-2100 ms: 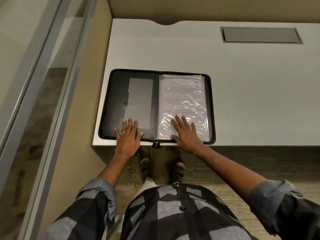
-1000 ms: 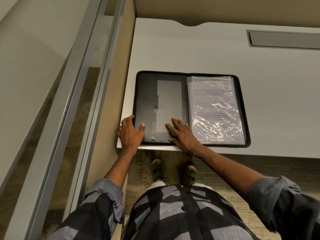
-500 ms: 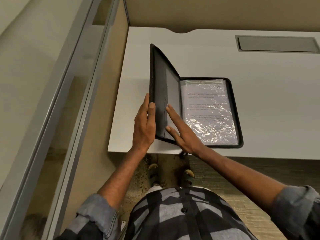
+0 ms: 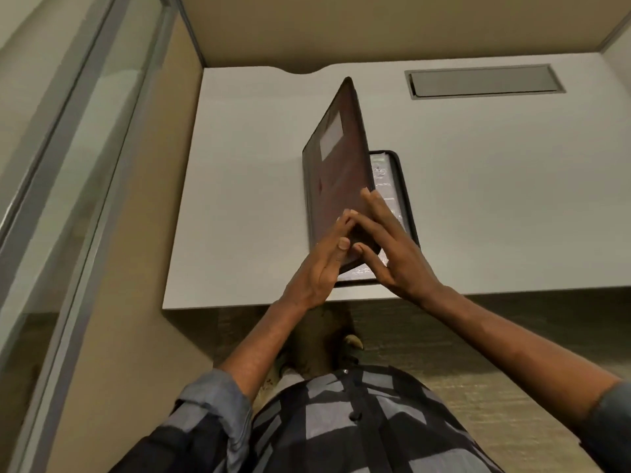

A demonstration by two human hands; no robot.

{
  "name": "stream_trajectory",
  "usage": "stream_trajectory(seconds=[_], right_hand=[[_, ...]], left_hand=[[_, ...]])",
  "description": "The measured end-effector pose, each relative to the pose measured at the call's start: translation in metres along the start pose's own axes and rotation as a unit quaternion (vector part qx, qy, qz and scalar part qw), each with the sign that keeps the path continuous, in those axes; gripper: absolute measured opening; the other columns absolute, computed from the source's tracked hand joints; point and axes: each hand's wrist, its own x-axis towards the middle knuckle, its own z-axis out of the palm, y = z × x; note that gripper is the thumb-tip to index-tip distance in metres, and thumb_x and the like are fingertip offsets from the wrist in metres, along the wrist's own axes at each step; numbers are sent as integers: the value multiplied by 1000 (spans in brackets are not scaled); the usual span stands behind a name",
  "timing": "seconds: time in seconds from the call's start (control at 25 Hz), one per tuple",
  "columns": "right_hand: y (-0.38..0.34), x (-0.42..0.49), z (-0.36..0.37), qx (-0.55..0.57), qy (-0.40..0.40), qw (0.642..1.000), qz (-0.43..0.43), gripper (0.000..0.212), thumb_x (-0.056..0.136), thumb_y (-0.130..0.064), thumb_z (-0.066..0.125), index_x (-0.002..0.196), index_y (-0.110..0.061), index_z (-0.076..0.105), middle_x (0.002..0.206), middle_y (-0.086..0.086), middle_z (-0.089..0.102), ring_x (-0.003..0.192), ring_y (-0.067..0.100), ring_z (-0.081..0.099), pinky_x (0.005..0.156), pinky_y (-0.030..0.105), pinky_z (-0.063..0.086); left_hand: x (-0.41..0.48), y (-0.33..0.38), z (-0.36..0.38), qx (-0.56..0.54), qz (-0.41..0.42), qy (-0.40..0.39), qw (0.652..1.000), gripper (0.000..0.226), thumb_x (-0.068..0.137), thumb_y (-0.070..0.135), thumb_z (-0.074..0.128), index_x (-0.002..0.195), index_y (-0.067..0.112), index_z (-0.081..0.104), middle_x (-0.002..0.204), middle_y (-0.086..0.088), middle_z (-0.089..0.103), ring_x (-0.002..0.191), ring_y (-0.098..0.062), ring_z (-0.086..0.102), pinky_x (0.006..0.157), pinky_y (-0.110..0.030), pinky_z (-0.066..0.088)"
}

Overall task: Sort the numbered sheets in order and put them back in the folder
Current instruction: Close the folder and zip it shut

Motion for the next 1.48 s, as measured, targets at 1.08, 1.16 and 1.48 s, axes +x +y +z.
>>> stream_trajectory(seconds=[1.08, 1.16, 1.48], right_hand=[[4, -83, 126, 19, -160, 972, 171, 36, 96, -37, 67, 127, -21, 58, 126, -1, 60, 108, 9, 57, 94, 30, 54], [-8, -77, 140, 97, -130, 956, 243, 40, 89, -35, 76, 123, -23, 58, 118, -5, 63, 99, 1, 59, 90, 24, 56], [-29, -65, 168, 188, 55, 891, 409, 27, 86, -14, 81, 105, -16, 62, 98, -7, 65, 85, -5, 65, 79, 14, 57]], left_hand=[[-51, -107, -8, 18, -230, -18, 973, 86, 87, -14, 66, 156, 27, 37, 128, -3, 63, 116, -12, 62, 92, -22, 56], [-49, -110, -13, 20, -224, -37, 974, 86, 88, -12, 67, 157, 28, 36, 132, -6, 64, 114, -11, 63, 83, -15, 55], [-38, -107, -27, 20, -215, -76, 974, 83, 92, -6, 67, 159, 26, 31, 132, -7, 69, 121, -21, 66, 107, -35, 46]])
